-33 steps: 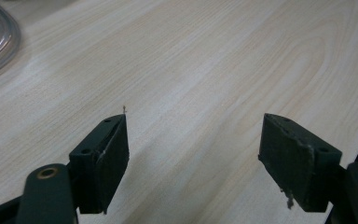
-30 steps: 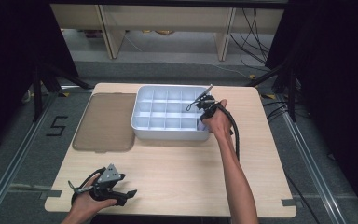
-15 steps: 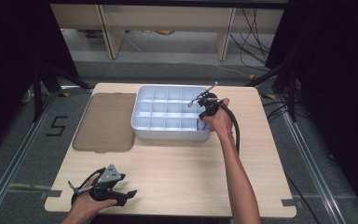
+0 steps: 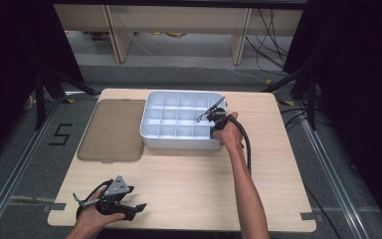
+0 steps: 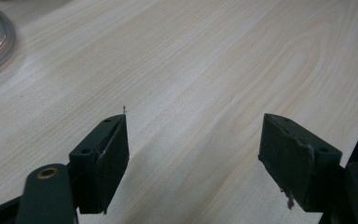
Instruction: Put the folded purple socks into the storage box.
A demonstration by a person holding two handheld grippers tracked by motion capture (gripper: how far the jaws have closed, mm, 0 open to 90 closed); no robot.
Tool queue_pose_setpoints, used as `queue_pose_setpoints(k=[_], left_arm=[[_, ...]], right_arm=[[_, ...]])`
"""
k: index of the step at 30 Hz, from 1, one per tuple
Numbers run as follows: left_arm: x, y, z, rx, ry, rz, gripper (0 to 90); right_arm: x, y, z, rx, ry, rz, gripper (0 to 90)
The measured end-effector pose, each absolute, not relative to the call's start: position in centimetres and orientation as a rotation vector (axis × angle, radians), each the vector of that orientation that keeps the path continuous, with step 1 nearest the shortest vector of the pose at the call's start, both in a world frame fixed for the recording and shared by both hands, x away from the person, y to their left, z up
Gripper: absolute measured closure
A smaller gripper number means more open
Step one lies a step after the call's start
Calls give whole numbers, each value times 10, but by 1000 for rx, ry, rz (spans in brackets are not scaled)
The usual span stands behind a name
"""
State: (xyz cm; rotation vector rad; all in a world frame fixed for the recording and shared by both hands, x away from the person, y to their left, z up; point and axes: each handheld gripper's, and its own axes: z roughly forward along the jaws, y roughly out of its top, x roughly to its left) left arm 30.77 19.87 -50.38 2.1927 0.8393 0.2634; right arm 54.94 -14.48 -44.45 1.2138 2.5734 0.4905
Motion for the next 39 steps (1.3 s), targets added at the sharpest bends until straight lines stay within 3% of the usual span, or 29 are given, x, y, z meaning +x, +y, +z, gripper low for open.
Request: queue_pose_setpoints(k=[8,14,18,28,39], left_arm=[[307,197,-504,2202,825,258,236],[305,195,-504,2205,824,254,236],[308,199,-503,2197,835,260,235],[307,199,-503,2187,836,256,235],[307,198,-501,2167,840,265,236]], right_arm=[[539,-155,-419,1292,2481,662,792],[541,-164,-405,1308,2426,710,812],[547,-164,-417,1336,2471,576,871],[553,-147,-446,1292,2568,440,875],[552,-152,-446,1310,2604,492,870]])
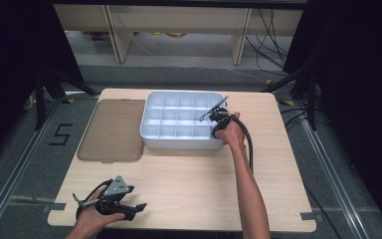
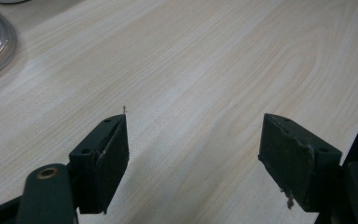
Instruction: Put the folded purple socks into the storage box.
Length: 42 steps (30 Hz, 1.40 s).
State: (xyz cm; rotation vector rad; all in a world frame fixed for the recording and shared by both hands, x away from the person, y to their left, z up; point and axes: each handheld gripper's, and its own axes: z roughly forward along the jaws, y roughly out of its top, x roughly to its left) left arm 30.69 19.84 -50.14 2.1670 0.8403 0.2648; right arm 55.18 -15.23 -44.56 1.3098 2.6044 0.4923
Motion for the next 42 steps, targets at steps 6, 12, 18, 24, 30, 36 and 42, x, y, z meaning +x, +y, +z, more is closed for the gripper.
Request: queue_pose_setpoints(k=[6,12,18,24,30,36,42], left_arm=[[309,200,-502,2186,840,271,235],[309,201,-501,2178,838,267,235],[310,202,-502,2168,867,260,235],[309,201,-502,2162,859,267,235],[311,202,-502,2175,847,270,235],[311,203,-501,2173,846,288,236],[312,203,-502,2170,847,281,235]], right_arm=[[541,-162,-422,1300,2523,657,802],[531,-172,-406,1285,2450,786,741],[515,-174,-392,1216,2432,912,667],[495,-167,-388,1170,2390,1025,589],[478,-161,-389,1148,2369,1091,487],[464,-157,-395,1174,2362,1116,432],[452,-156,-400,1169,2376,1130,399]])
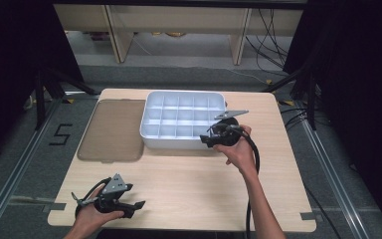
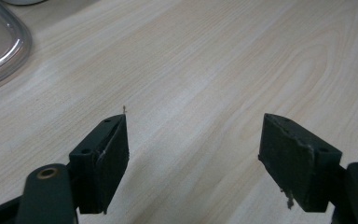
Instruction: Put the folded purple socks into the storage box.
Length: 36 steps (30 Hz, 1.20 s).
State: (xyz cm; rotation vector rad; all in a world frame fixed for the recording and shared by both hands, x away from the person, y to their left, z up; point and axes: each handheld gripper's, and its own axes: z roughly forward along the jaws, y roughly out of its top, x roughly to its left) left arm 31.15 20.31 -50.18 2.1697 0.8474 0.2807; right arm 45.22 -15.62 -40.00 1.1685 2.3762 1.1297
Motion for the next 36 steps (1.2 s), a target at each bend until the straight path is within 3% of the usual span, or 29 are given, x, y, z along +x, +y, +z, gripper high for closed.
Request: queue_pose_setpoints(k=[17,23,36], left_arm=[[313,205,-502,2169,851,289,235],[312,204,-502,2156,856,279,235],[312,205,-502,2156,878,282,235]], right_arm=[[433,-144,-407,1162,2384,1236,307],[426,-140,-409,1192,2382,1230,225],[418,-136,-416,1163,2399,1239,203]])
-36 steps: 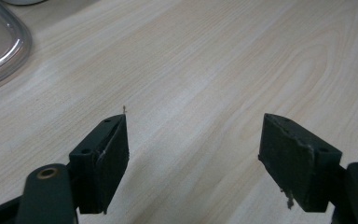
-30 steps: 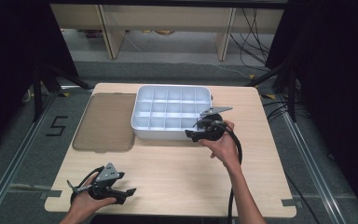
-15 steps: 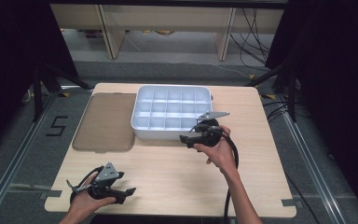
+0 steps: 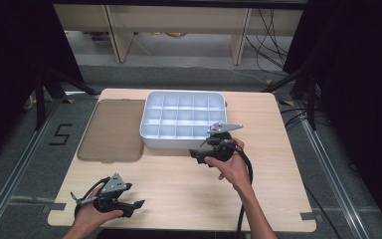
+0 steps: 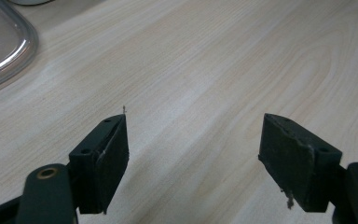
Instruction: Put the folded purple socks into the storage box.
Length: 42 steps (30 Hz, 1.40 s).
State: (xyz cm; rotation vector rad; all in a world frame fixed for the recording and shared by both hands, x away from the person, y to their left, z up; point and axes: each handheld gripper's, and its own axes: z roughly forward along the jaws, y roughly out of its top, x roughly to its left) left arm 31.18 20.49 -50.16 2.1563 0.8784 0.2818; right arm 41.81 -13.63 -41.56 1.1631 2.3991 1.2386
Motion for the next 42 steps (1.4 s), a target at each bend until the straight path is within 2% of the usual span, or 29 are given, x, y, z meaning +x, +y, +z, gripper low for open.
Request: queue_pose_setpoints(k=[42], left_arm=[[312,205,-500,2160,846,298,235]], right_arm=[[383,-129,-430,1075,2453,1195,190]])
